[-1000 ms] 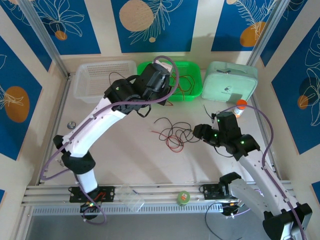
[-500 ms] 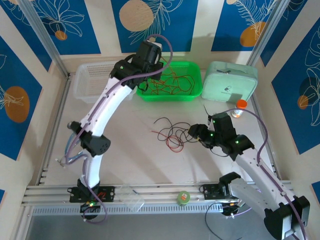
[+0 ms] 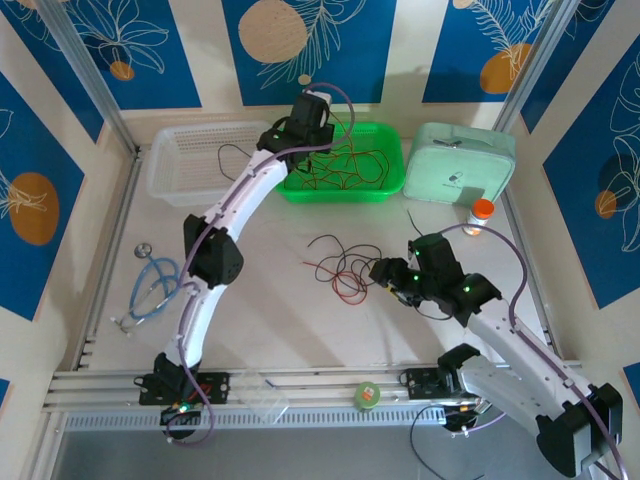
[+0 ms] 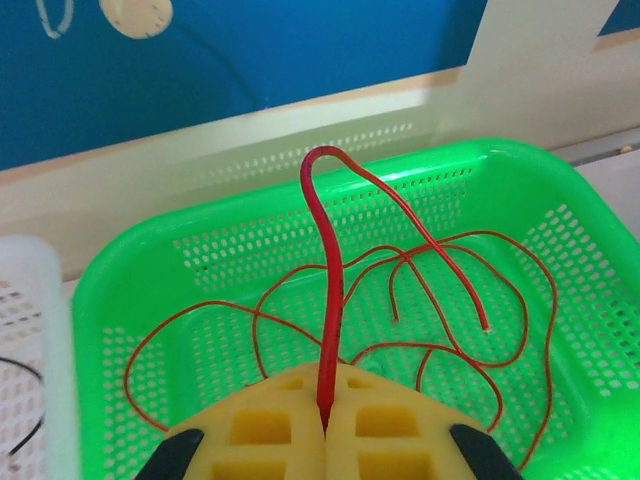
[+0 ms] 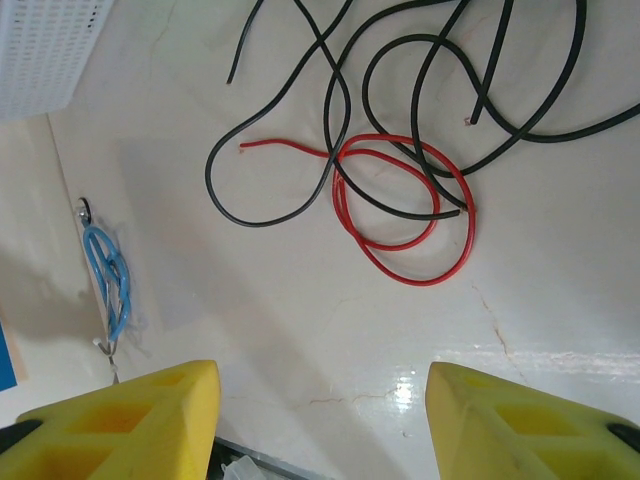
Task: Untangle the cables
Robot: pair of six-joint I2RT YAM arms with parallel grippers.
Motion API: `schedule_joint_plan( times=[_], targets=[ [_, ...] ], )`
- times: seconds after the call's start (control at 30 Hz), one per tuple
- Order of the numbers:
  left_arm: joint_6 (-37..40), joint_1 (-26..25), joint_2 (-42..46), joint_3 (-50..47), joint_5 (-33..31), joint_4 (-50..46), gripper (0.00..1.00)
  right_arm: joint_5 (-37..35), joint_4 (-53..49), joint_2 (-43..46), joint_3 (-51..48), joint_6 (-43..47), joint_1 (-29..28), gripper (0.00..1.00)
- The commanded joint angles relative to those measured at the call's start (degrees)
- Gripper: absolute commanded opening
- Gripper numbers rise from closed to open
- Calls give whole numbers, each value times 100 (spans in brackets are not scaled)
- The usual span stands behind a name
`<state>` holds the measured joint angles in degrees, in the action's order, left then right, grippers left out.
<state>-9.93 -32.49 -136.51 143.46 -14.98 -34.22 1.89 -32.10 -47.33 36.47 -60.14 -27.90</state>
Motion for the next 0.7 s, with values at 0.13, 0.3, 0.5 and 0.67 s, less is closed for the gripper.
schedule_joint_plan(
  times=[0.13, 0.3, 0.5, 0.67],
  targets=[
    [-64, 89, -777, -103, -76, 336, 0, -85, 244, -247, 43, -221, -122, 57],
    [-268, 111, -860, -331, 112, 285, 25, -99, 663, -832, 247, -330, -404, 58],
    [-300, 112, -374, -363, 394, 155, 64, -293, 1230, -1822, 646, -485, -831, 58],
    [-178, 116, 562, -687, 470, 126, 83, -488, 1473, -2655, 1102, -502, -1054, 58]
  ],
)
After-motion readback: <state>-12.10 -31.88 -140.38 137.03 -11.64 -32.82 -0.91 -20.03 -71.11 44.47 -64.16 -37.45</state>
